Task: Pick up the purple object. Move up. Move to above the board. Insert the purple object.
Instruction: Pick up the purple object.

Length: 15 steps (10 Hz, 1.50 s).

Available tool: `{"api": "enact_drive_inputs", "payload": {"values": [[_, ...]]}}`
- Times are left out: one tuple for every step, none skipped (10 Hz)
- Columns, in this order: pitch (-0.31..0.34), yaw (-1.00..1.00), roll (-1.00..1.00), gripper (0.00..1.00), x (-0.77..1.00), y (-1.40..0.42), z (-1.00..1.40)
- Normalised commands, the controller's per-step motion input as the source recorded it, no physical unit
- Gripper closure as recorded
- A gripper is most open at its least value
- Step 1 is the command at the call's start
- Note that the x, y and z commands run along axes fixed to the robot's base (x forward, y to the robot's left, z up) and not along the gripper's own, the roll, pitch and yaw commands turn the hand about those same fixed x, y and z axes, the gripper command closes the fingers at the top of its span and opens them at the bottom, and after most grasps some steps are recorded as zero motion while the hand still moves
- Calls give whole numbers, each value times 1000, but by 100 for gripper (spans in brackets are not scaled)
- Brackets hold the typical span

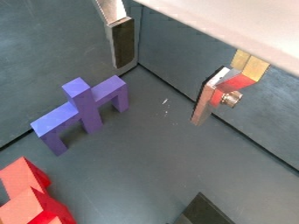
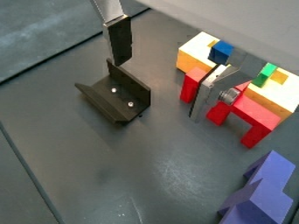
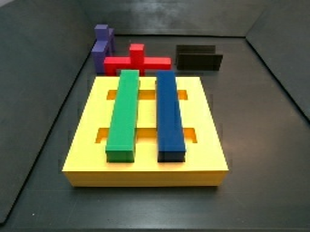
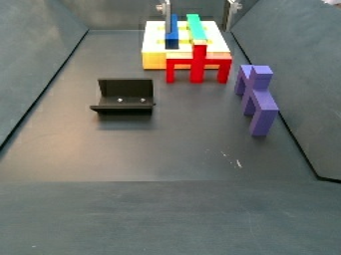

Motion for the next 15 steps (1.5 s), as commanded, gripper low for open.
{"api": "enact_drive_inputs", "payload": {"values": [[0, -26, 0, 0, 0, 0, 0], [-20, -226, 0, 0, -294, 0, 0], [-9, -451, 0, 0, -434, 20, -46], [0, -683, 1, 0, -506, 0, -63], [0, -780, 29, 0, -454, 57, -51], [-23, -900, 1, 0, -320, 29, -57], [-37, -963, 0, 0, -200, 0, -66], [-36, -971, 0, 0, -186, 0, -60], [-34, -974, 0, 0, -186, 0, -51], [-34, -986, 0, 0, -157, 0, -57], [-34, -1000, 0, 0, -97, 0, -89], [-34, -1000, 0, 0, -97, 0, -91], [-34, -1000, 0, 0, -97, 0, -86], [-34, -1000, 0, 0, -97, 0, -89], [-64, -1000, -10, 0, -40, 0, -243]]}}
